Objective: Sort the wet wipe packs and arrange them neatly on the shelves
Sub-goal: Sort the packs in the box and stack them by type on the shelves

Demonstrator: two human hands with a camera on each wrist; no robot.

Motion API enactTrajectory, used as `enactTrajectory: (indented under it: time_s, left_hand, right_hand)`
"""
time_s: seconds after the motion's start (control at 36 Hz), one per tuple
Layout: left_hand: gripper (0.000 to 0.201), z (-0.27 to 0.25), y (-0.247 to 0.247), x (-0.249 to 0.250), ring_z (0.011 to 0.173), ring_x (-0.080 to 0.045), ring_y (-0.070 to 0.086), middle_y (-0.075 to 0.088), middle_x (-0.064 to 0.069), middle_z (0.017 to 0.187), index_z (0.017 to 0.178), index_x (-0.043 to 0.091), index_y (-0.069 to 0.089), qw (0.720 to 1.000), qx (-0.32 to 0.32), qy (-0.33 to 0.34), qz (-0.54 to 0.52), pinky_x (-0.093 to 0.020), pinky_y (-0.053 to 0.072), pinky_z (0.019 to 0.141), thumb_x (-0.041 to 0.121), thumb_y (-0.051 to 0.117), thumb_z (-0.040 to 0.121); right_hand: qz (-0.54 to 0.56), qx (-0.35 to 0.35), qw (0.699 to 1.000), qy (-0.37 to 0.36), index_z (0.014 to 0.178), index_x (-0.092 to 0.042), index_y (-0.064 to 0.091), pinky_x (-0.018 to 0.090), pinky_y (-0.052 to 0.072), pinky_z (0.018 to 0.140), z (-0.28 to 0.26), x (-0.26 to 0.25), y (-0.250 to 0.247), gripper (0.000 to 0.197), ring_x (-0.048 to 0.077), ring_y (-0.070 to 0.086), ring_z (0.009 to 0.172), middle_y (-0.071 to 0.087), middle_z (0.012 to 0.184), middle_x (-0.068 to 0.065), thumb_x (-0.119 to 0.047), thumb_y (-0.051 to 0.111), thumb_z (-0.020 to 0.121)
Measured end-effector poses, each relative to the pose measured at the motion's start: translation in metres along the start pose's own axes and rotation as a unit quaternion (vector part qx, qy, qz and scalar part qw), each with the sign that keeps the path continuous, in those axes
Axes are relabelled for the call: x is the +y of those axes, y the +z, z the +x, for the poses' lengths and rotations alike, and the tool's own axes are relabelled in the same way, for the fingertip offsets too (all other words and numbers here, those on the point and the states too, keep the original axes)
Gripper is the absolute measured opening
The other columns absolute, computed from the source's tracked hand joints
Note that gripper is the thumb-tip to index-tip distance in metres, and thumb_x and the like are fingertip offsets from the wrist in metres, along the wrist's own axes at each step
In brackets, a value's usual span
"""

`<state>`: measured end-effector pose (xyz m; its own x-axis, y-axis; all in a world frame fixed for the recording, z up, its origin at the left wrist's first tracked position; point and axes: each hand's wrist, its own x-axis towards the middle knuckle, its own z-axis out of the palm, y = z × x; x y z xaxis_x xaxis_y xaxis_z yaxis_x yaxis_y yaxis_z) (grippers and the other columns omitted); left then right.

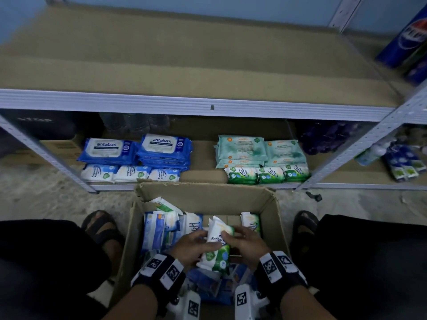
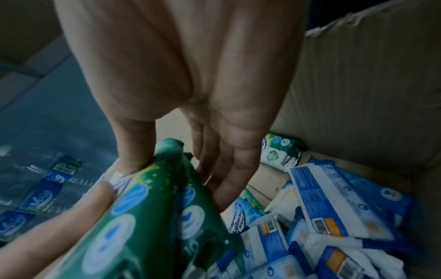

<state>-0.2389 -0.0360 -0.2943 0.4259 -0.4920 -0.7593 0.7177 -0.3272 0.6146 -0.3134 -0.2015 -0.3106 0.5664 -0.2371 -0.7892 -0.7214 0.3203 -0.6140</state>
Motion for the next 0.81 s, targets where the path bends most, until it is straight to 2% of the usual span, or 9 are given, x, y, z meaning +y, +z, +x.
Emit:
enactTrajectory:
  time_s: [0.08,0.17,0.25,0.33,0.42,0.53,0.58,0.67,0.81]
  left_hand:
    - [0.024,0.002,0.000,0.002,0.075,-0.007,0.072,0.076,0.002,0.086,0.106,0.014,0.068,0.999,-0.007,0.025,0.036,-0.022,0.057,0.065,0.008,0.075,0.084]
    - [0.024,0.006,-0.003,0.009,0.071,0.010,0.066,0.070,0.013,0.090,0.105,0.027,0.069,0.988,-0.006,0.059,0.143,-0.010,0.050,0.064,0.029,0.078,0.083]
    - [0.043,0.011,-0.013,0.021,0.098,-0.003,0.065,0.069,0.009,0.107,0.110,0.023,0.065,0.965,0.042,0.076,0.249,-0.023,0.052,0.088,0.044,0.081,0.077]
    - [0.040,0.011,-0.030,0.044,0.101,-0.013,0.063,0.067,0.005,0.112,0.114,0.022,0.064,0.935,0.135,0.139,0.298,-0.030,0.051,0.090,0.034,0.080,0.080]
    - [0.036,0.008,-0.057,0.069,0.103,-0.020,0.062,0.065,0.001,0.117,0.121,0.023,0.063,0.865,0.255,0.205,0.380,-0.030,0.048,0.090,0.027,0.071,0.086]
    - [0.048,0.005,-0.095,0.081,0.120,-0.035,0.047,0.052,-0.011,0.133,0.130,0.015,0.058,0.786,0.388,0.221,0.428,-0.045,0.042,0.100,0.014,0.068,0.084]
    - [0.057,0.005,-0.112,0.076,0.122,-0.040,0.045,0.045,-0.013,0.141,0.137,0.014,0.051,0.797,0.392,0.172,0.426,-0.052,0.042,0.101,0.017,0.071,0.084]
    - [0.068,0.008,-0.124,0.068,0.130,-0.036,0.044,0.030,-0.006,0.155,0.150,0.019,0.037,0.833,0.351,0.114,0.412,-0.050,0.043,0.103,0.021,0.069,0.089]
    - [0.073,0.012,-0.136,0.064,0.130,-0.033,0.046,0.033,-0.006,0.155,0.153,0.022,0.031,0.816,0.359,0.115,0.437,-0.042,0.041,0.103,0.000,0.058,0.090]
  right_hand:
    - [-0.001,-0.030,0.999,0.014,0.112,-0.011,0.068,0.049,0.058,0.086,0.004,-0.004,-0.002,0.034,0.032,0.072,0.095,0.075,0.102,0.012,-0.026,0.078,0.083]
    - [-0.040,-0.033,0.998,0.033,0.113,-0.007,0.068,0.050,0.057,0.087,0.017,-0.008,-0.005,0.037,0.034,0.071,0.097,0.074,0.103,0.014,-0.026,0.078,0.083]
    - [-0.110,0.007,0.994,0.022,0.115,-0.006,0.068,0.053,0.056,0.088,0.033,-0.013,-0.009,0.047,0.034,0.070,0.096,0.074,0.103,0.013,-0.032,0.081,0.079]
    - [-0.250,0.048,0.967,-0.001,0.125,-0.008,0.063,0.040,0.053,0.087,0.049,-0.016,-0.015,0.060,0.033,0.065,0.108,0.069,0.120,0.010,-0.045,0.077,0.080]
    - [-0.326,0.084,0.942,-0.012,0.136,-0.008,0.054,0.027,0.042,0.087,0.059,-0.020,-0.021,0.056,0.030,0.056,0.121,0.060,0.133,0.010,-0.035,0.069,0.090]
    - [-0.376,0.124,0.918,-0.016,0.137,-0.017,0.052,0.038,0.048,0.098,0.075,-0.020,-0.026,0.055,0.032,0.058,0.117,0.060,0.133,0.008,-0.037,0.069,0.090]
    - [-0.398,0.125,0.908,-0.020,0.143,-0.020,0.044,0.038,0.049,0.094,0.080,-0.021,-0.026,0.059,0.034,0.057,0.115,0.059,0.133,0.008,-0.039,0.066,0.092]
    - [-0.419,0.132,0.897,-0.039,0.144,-0.018,0.042,0.035,0.049,0.086,0.090,-0.024,-0.027,0.061,0.034,0.060,0.110,0.062,0.126,0.011,-0.038,0.066,0.092]
    - [-0.419,0.121,0.899,-0.030,0.140,-0.015,0.046,0.040,0.047,0.098,0.108,-0.027,-0.024,0.055,0.034,0.057,0.117,0.061,0.130,0.011,-0.033,0.067,0.092]
